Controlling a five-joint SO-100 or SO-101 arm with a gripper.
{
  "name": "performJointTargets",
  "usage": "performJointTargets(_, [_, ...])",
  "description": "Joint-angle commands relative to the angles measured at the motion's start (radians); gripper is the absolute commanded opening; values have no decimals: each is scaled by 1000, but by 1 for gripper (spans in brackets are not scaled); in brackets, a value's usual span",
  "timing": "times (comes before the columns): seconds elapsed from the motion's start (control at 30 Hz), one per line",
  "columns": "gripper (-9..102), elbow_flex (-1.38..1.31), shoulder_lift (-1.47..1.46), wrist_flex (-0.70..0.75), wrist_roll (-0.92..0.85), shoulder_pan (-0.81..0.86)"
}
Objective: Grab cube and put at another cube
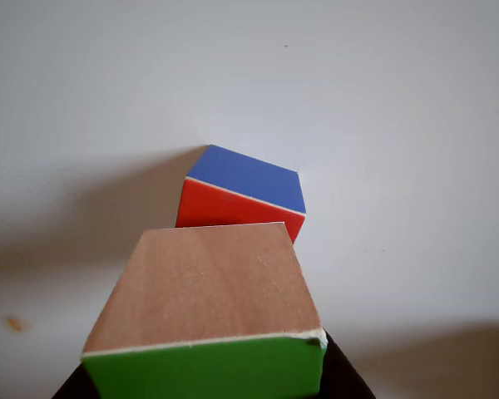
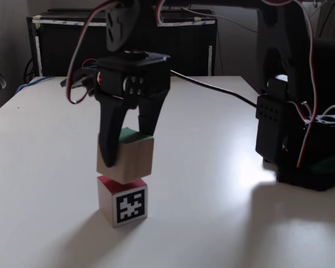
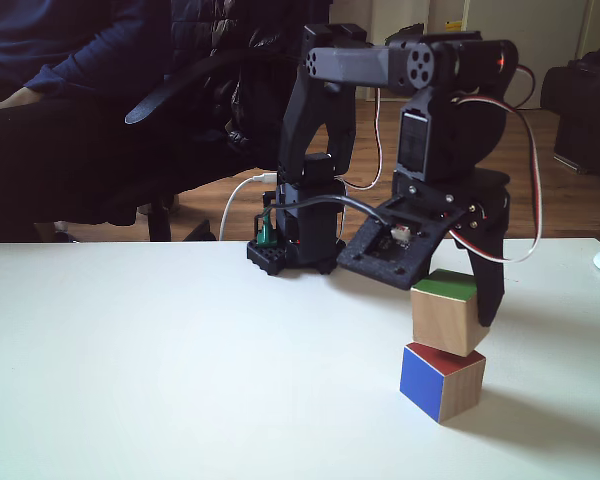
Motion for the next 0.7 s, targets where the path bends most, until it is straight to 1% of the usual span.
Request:
performJointTargets(0.0, [20,-63,0,0,8,-15])
performJointTargets(0.67, [20,-97,-31,14,17,-14])
